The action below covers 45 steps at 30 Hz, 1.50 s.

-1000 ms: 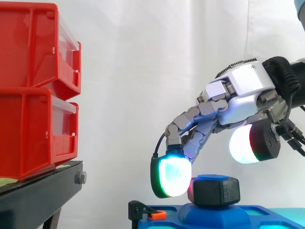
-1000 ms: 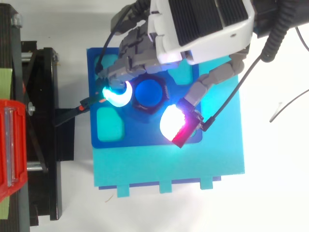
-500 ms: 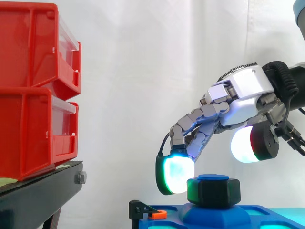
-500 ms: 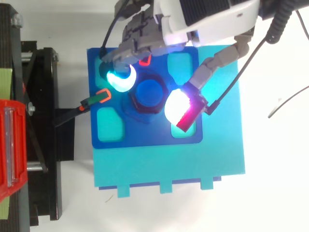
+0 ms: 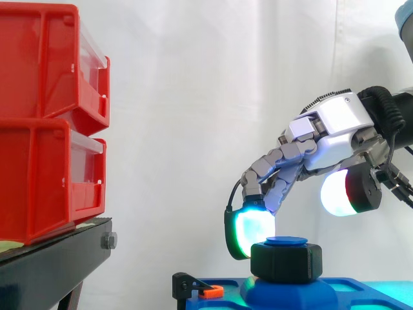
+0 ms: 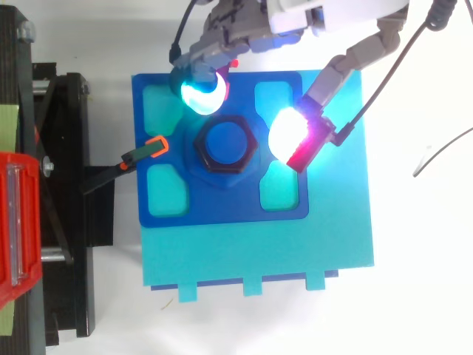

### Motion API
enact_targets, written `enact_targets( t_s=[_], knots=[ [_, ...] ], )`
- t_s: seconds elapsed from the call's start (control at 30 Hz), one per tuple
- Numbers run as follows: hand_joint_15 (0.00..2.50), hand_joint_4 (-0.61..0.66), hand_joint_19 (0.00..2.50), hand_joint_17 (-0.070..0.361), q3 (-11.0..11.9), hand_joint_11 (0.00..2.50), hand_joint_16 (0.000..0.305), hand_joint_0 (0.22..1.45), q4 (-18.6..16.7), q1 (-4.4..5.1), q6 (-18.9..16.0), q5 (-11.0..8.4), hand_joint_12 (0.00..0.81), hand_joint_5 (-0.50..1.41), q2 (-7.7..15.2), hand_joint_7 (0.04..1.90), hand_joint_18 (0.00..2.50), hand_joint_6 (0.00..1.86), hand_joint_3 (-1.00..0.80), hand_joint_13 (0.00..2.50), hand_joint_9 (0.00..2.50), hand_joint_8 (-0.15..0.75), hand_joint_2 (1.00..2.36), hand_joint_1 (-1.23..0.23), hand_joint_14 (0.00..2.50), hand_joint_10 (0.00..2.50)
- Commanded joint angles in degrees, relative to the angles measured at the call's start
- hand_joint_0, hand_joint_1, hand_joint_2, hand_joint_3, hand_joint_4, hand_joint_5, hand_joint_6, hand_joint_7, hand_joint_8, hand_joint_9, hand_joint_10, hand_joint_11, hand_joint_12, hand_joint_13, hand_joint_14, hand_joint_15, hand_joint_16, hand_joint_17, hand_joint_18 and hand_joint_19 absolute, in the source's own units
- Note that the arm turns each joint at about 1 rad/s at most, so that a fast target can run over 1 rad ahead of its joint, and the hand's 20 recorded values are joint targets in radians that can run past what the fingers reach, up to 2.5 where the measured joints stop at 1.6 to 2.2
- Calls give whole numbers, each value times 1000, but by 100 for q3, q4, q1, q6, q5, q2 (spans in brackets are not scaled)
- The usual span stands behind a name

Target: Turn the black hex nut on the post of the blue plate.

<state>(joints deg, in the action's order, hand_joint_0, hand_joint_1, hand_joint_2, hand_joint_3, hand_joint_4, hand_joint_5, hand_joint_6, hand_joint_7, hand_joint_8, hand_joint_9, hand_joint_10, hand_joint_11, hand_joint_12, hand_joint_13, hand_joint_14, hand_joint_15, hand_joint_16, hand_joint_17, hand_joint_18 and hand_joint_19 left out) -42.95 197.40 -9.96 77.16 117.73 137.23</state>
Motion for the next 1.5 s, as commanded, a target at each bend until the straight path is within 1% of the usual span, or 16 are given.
enact_targets(
  t_s=[0.0, 0.2, 0.4, 0.5, 0.53, 0.63, 0.7, 0.77, 0.8, 0.83, 0.9, 1.03, 1.2, 1.3, 1.4, 1.47],
  knots=[
    [354, 193, 367, 52, 15, 217, 23, 495, 9, -32, -8, 40, 271, -127, -4, 1019, 115, 503, -500, 623, 579, 203, 1000, -457, 14, 9],
    [354, 194, 368, 52, 138, 220, 23, 495, 36, -32, -8, 57, 274, -130, 5, 1004, 117, 503, -500, 625, 580, 204, 1000, -456, 14, 9],
    [353, 196, 368, 52, 340, 220, 23, 495, 211, -24, -8, 48, 276, -133, -4, 990, 119, 503, -500, 627, 581, 205, 1000, -456, 14, 11],
    [354, 197, 367, 52, 428, 220, 23, 495, 282, 3, -8, 40, 274, -134, 5, 984, 119, 503, -500, 629, 581, 205, 1000, -456, 14, 9],
    [355, 199, 367, 52, 446, 223, 23, 495, 282, 29, -8, 31, 275, -134, -4, 983, 119, 503, -500, 629, 581, 205, 1000, -455, 14, 9],
    [349, 195, 367, 52, 446, 216, 23, 495, 264, 56, -25, -4, 274, -136, -4, 971, 120, 503, -500, 627, 581, 204, 1000, -455, 16, 9],
    [350, 196, 367, 52, 437, 223, 23, 494, 238, 161, -87, -127, 276, -138, 5, 953, 120, 503, -500, 627, 581, 205, 1000, -456, 14, 9],
    [354, 193, 367, 52, 419, 214, 23, 495, 220, 205, -113, -189, 274, -139, -4, 949, 120, 503, -500, 627, 580, 204, 1000, -455, 14, 11],
    [355, 197, 366, 52, 402, 219, 23, 494, 185, 258, -139, -250, 273, -139, 5, 947, 119, 503, -500, 627, 580, 204, 1000, -455, 14, 9],
    [353, 198, 370, 52, 402, 228, 23, 495, 185, 258, -139, -250, 274, -139, 5, 947, 120, 503, -500, 626, 580, 203, 1000, -455, 16, 9],
    [345, 197, 367, 52, 358, 220, 23, 495, 44, 354, -175, -338, 275, -140, 5, 942, 120, 504, -500, 626, 580, 201, 1000, -455, 14, 9],
    [353, 198, 367, 52, 243, 222, 23, 495, -149, 460, -192, -373, 274, -140, 5, 945, 119, 503, -500, 624, 578, 205, 1000, -454, 14, 9],
    [349, 198, 367, 52, 68, 222, 23, 495, -307, 530, -236, -400, 273, -139, 5, 943, 118, 503, -500, 625, 578, 203, 1000, -454, 14, 9],
    [350, 202, 367, 52, -29, 216, 23, 495, -298, 574, -254, -452, 273, -139, 5, 947, 117, 503, -500, 625, 581, 202, 1000, -454, 14, 9],
    [353, 202, 367, 52, -73, 221, 23, 495, -290, 592, -262, -470, 271, -138, 5, 954, 115, 504, -500, 624, 584, 203, 1000, -454, 14, 9],
    [349, 202, 374, 52, -178, 217, 23, 495, -325, 609, -289, -479, 272, -137, 5, 954, 114, 504, -500, 624, 584, 204, 1000, -455, 14, 9]
  ],
)
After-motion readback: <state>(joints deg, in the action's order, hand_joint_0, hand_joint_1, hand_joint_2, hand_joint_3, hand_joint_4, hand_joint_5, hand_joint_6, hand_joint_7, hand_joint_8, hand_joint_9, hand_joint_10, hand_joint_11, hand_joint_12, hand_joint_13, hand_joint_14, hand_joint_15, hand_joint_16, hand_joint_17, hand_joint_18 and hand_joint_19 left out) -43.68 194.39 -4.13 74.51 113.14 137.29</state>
